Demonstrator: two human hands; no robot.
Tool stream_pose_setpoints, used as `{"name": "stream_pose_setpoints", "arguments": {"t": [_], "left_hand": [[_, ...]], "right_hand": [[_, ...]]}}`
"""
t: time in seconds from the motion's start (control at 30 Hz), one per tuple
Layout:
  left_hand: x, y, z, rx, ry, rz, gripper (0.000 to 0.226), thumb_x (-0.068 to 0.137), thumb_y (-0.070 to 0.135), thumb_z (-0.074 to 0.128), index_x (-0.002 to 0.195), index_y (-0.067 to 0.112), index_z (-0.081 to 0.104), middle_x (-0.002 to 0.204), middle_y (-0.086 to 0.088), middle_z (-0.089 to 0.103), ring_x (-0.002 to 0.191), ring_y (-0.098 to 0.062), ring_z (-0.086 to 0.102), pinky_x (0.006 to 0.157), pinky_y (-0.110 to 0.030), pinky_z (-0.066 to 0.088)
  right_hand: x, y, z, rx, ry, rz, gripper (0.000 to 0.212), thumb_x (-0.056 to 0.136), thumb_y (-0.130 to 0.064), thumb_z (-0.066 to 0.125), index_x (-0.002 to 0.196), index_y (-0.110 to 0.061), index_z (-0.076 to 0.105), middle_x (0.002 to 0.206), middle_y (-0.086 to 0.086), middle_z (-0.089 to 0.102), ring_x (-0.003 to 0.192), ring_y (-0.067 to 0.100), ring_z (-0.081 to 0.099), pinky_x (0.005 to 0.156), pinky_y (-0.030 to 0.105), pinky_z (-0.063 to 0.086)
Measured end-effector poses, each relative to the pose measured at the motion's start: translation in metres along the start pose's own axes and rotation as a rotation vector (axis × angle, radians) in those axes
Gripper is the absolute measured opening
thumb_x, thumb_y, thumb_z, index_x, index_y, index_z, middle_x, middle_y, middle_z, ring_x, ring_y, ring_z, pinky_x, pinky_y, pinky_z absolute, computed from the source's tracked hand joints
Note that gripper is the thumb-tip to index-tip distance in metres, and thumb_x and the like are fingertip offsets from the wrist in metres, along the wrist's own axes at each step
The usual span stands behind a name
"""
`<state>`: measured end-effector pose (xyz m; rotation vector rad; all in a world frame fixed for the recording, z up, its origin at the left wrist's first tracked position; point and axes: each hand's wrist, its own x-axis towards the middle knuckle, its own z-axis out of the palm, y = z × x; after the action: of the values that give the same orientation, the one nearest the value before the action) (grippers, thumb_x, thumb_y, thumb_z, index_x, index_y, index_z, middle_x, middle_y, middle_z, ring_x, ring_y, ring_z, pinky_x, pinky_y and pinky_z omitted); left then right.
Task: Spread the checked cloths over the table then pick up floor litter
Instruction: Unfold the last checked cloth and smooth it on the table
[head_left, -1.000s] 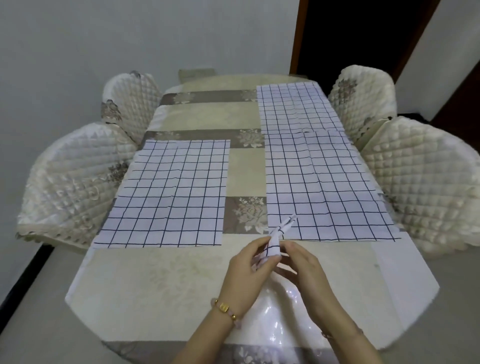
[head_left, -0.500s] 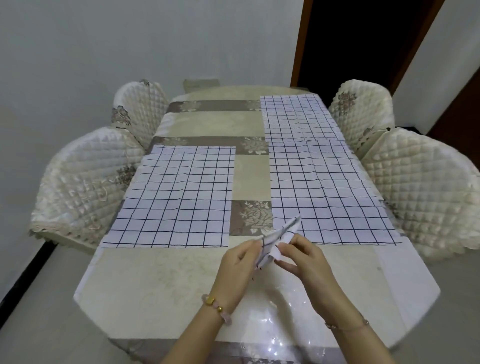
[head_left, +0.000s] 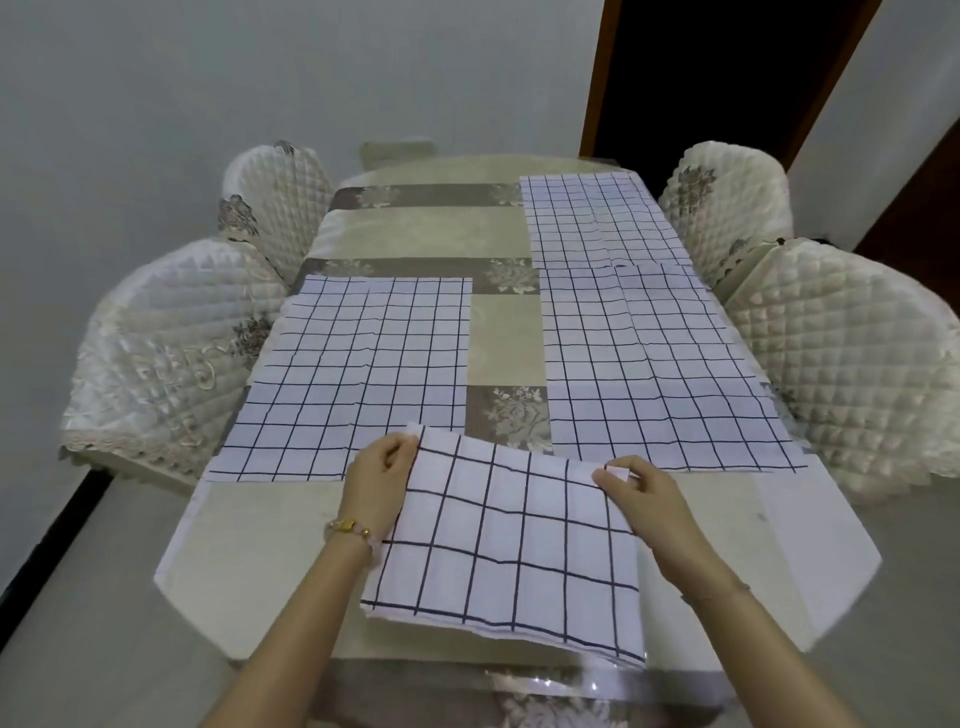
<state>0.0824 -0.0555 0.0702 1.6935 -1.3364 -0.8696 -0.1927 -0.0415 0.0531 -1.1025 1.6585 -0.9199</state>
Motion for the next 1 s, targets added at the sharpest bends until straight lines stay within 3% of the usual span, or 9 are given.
{"name": "stream_pose_setpoints", "arguments": {"t": [0.1,0.2,0.3,0.4,0.5,0.63,0.83,0.9,1.0], "left_hand": [[-0.004,-0.038,0.016,0.131,-0.048,-0.119,0.013,0.095,0.024,0.048,0.088,0.017,0.057,0.07,0.002,0.05,0.064,-0.015,0.044,0.061,-0.027,0.038],[-0.018,-0.065,0.02,0.316,-0.074,-0.138,0.032,0.093,0.021,0.05,0.125,0.017,0.051,0.109,-0.003,0.058,0.097,-0.019,0.056,0.083,-0.03,0.046],[-0.038,-0.077,0.022,0.572,-0.143,0.087,0.036,0.092,0.021,0.052,0.127,0.017,0.052,0.125,0.0,0.055,0.113,-0.02,0.052,0.091,-0.029,0.043],[-0.064,-0.074,0.04,0.69,-0.361,0.51,0.036,0.082,0.028,0.059,0.116,0.017,0.061,0.119,0.001,0.061,0.111,-0.018,0.057,0.096,-0.025,0.045],[-0.089,-0.07,0.069,0.67,-0.663,0.577,0.056,0.084,0.041,0.052,0.135,0.018,0.044,0.142,0.0,0.044,0.134,-0.016,0.035,0.116,-0.031,0.02],[-0.098,-0.071,0.089,0.792,-0.745,0.554,0.069,0.087,0.047,0.051,0.145,0.025,0.022,0.157,0.006,0.015,0.146,-0.012,0.004,0.119,-0.036,-0.003],[-0.1,-0.06,0.088,0.893,-0.735,0.687,0.04,0.091,0.041,0.046,0.125,0.02,0.05,0.147,0.003,0.037,0.143,-0.017,0.021,0.118,-0.044,0.013],[-0.104,-0.057,0.087,0.976,-0.76,0.753,0.031,0.072,0.051,0.065,0.095,0.031,0.067,0.121,0.014,0.062,0.122,-0.012,0.054,0.101,-0.04,0.046],[-0.112,-0.052,0.091,0.995,-0.675,0.809,0.028,0.045,0.048,0.079,0.068,0.033,0.072,0.091,0.022,0.07,0.092,-0.002,0.068,0.076,-0.028,0.058]], "right_hand": [[0.007,0.024,0.011,-0.013,-0.038,0.072,0.011,0.088,-0.016,0.061,0.099,-0.015,0.064,0.073,-0.001,0.055,0.065,0.015,0.052,0.059,0.023,0.042],[0.007,0.044,0.012,-0.087,-0.045,0.118,0.031,0.088,-0.014,0.06,0.118,-0.018,0.053,0.101,0.003,0.056,0.08,0.019,0.056,0.072,0.029,0.047],[-0.001,0.057,0.008,-0.229,0.012,0.05,0.037,0.089,-0.014,0.058,0.125,-0.018,0.051,0.111,-0.002,0.058,0.099,0.016,0.056,0.085,0.028,0.043],[-0.015,0.07,0.006,-0.284,0.042,0.022,0.027,0.089,-0.016,0.059,0.116,-0.019,0.058,0.106,-0.007,0.062,0.098,0.013,0.058,0.084,0.026,0.042],[-0.029,0.081,0.007,-0.259,0.058,0.094,0.02,0.088,-0.017,0.061,0.108,-0.02,0.061,0.097,-0.008,0.065,0.095,0.016,0.061,0.084,0.03,0.048],[-0.041,0.088,0.011,-0.162,0.038,0.196,0.018,0.084,-0.011,0.062,0.101,-0.019,0.062,0.093,0.004,0.068,0.089,0.023,0.065,0.085,0.043,0.055],[-0.048,0.087,0.012,0.0,0.023,0.235,0.018,0.084,-0.006,0.063,0.099,-0.015,0.064,0.09,0.005,0.067,0.081,0.016,0.063,0.064,0.019,0.054],[-0.05,0.088,0.012,0.04,0.022,0.246,0.017,0.084,-0.006,0.063,0.097,-0.015,0.064,0.09,0.007,0.067,0.079,0.016,0.063,0.062,0.017,0.052],[-0.049,0.09,0.012,0.003,0.022,0.26,0.019,0.082,-0.008,0.064,0.1,-0.016,0.064,0.088,0.006,0.068,0.08,0.017,0.063,0.07,0.024,0.051]]}}
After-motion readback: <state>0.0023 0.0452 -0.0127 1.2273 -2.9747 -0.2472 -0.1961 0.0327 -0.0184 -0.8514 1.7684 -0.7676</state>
